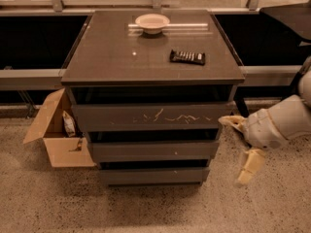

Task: Open middle drawer

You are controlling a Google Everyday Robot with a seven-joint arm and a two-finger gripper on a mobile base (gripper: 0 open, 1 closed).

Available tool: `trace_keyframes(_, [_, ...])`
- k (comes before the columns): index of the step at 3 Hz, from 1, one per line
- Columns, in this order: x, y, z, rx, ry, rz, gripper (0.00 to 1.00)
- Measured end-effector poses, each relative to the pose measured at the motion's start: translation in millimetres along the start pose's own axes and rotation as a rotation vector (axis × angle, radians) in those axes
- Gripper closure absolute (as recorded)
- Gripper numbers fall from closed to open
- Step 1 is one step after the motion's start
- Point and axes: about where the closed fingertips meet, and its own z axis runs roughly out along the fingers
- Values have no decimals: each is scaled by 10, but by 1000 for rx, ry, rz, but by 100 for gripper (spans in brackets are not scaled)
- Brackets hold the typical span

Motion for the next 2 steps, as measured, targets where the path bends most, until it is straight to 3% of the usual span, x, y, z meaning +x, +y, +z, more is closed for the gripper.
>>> trace_keyframes(2, [639,-528,1037,-91,99,61,0])
